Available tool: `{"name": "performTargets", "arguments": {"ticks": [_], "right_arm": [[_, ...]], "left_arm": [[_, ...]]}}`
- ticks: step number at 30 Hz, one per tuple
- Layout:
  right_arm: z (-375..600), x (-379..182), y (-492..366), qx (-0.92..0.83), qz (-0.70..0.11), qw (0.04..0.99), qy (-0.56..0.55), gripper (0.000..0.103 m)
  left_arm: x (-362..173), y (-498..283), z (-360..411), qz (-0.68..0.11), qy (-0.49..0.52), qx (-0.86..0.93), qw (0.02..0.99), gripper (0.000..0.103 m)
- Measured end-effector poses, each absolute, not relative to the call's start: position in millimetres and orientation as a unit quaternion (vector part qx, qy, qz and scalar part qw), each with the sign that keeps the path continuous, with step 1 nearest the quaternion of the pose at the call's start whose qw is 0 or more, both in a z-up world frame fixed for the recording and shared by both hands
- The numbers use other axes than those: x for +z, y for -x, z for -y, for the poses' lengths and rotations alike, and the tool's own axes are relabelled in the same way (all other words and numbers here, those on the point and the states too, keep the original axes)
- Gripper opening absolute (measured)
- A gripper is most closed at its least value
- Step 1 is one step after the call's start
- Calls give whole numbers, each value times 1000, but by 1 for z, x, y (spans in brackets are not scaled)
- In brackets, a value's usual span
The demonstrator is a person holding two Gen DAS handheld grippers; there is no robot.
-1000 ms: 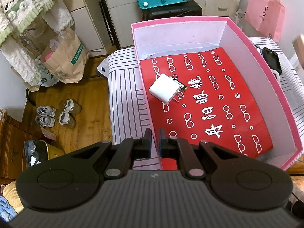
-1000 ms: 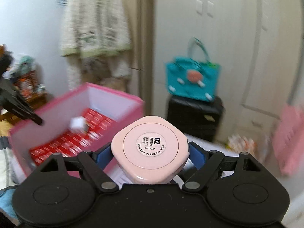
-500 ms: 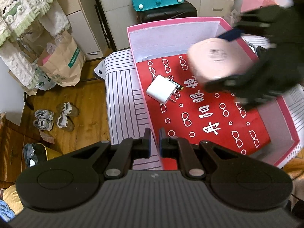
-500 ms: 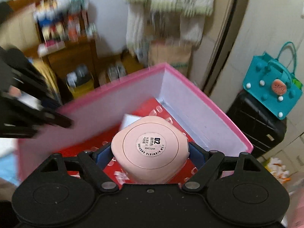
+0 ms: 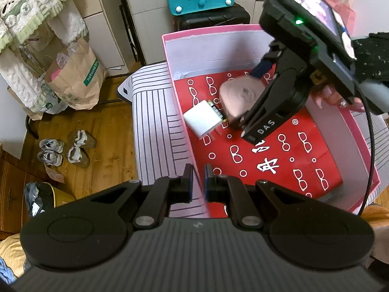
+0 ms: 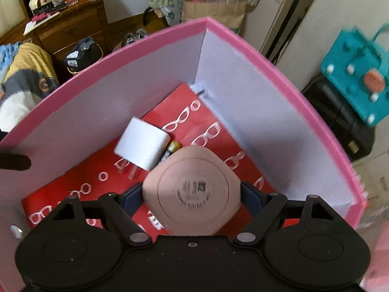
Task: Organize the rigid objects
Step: 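Carry the pink case into the box and release it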
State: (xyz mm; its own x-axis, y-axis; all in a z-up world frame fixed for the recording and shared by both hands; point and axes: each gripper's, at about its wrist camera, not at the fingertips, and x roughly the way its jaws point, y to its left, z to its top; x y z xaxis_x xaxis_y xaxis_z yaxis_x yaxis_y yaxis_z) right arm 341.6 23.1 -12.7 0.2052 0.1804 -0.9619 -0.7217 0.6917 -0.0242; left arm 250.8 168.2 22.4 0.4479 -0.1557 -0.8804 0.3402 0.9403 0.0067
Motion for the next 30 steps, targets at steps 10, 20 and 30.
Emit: {"name": "performTargets", "arguments": {"ticks": [10, 20, 30], "right_arm": [[1, 28, -323, 327, -492, 781, 202, 89], [74, 82, -275, 328, -378, 851, 156, 90], [152, 81, -221, 240, -366, 892, 112, 79]], "left_arm": [[23, -250, -167, -503, -95, -150, 846, 8], [24, -249, -171, -501, -94, -158, 846, 8], [23, -246, -168, -496, -95, -160, 848, 8]]}}
